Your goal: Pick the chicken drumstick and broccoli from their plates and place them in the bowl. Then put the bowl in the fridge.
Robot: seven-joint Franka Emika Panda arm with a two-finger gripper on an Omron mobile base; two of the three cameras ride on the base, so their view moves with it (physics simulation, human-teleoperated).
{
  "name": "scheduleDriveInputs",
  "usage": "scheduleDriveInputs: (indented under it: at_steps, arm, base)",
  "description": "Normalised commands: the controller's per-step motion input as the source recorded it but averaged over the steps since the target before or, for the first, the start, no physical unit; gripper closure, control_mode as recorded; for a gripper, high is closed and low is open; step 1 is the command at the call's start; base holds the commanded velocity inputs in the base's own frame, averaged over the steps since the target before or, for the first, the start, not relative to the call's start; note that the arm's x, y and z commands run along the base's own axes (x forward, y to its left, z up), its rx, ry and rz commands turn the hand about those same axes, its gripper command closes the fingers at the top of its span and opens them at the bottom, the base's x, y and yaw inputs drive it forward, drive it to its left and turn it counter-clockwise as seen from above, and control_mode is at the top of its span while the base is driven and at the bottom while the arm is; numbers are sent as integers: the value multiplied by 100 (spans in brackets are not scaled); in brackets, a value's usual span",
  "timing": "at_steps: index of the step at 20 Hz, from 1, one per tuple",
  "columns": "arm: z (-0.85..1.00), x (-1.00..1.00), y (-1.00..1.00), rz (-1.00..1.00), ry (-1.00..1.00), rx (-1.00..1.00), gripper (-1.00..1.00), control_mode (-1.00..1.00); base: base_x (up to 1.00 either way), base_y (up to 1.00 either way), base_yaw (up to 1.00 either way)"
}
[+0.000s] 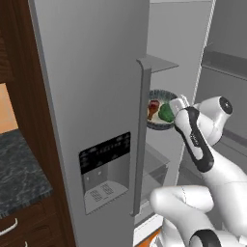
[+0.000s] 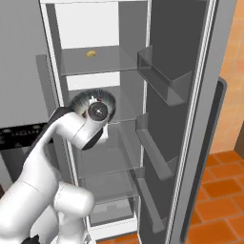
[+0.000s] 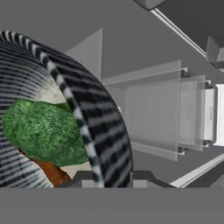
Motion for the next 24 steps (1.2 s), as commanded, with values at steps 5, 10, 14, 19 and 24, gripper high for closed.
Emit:
scheduleDriveInputs:
  at_steps: [5,10,14,19,24]
  arm:
    - [0,83,27,0,11,-2,100,-100]
    - [-5,67,0,5,7,0,100,-100]
    - [-24,44,-4,9,0,1,100,-100]
    - [-53,39,0,1,-3,0,100,-100]
    - [-33,46,0,0,1,0,100,-100]
  base:
    - [0,0,0]
    - [0,0,0]
    - [0,0,0]
    - [0,0,0]
    - [0,0,0]
